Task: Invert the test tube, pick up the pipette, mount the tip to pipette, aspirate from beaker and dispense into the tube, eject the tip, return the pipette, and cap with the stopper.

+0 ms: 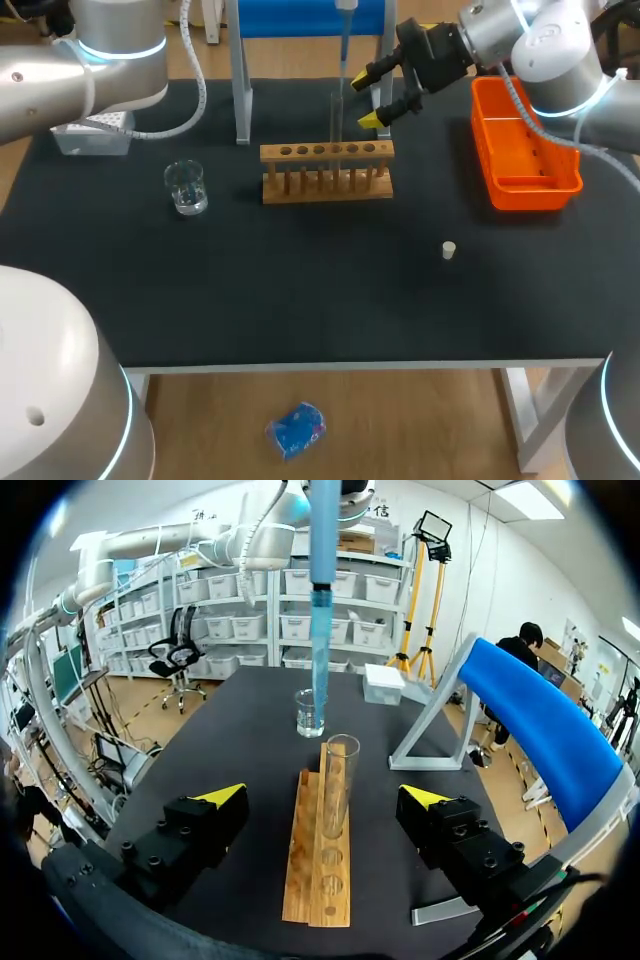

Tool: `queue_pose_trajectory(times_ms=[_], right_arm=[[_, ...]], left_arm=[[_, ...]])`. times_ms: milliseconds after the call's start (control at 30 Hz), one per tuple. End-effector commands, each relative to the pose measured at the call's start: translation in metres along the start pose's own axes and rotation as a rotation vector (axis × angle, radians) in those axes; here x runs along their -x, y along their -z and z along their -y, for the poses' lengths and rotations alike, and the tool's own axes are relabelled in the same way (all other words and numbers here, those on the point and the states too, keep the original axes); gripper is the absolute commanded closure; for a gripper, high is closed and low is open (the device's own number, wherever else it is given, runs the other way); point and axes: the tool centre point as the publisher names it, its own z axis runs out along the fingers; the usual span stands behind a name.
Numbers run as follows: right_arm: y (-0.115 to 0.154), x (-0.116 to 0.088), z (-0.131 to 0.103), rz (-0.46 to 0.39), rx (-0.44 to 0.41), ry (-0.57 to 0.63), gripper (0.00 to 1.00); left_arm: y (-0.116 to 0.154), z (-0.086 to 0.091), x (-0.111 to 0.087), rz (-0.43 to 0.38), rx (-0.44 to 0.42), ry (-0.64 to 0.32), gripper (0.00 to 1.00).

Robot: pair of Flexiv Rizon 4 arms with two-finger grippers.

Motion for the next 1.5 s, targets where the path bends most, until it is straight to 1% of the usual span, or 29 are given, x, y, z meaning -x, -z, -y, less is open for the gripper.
queue_pose_trajectory(times_ms=[33, 233, 400, 900, 1500], right_arm=[[0.0, 0.0, 0.0, 0.0, 0.0, 0.0, 0.0], [0.0, 0.0, 0.0, 0.0, 0.0, 0.0, 0.0], [0.0, 0.0, 0.0, 0.0, 0.0, 0.0, 0.0], [0.0, 0.0, 0.0, 0.0, 0.0, 0.0, 0.0], [0.0, 0.0, 0.0, 0.0, 0.0, 0.0, 0.0]], left_arm=[[-0.001, -0.004, 0.009, -0.017, 0.003, 0.006, 1.0], [0.001, -0.011, 0.014, -0.016, 0.0, 0.016, 1.0], [0.005, -0.016, 0.016, -0.001, 0.014, 0.022, 1.0], [0.006, -0.024, 0.012, 0.004, 0.001, 0.055, 1.0], [-0.002, -0.027, 0.014, 0.001, -0.031, 0.066, 1.0]])
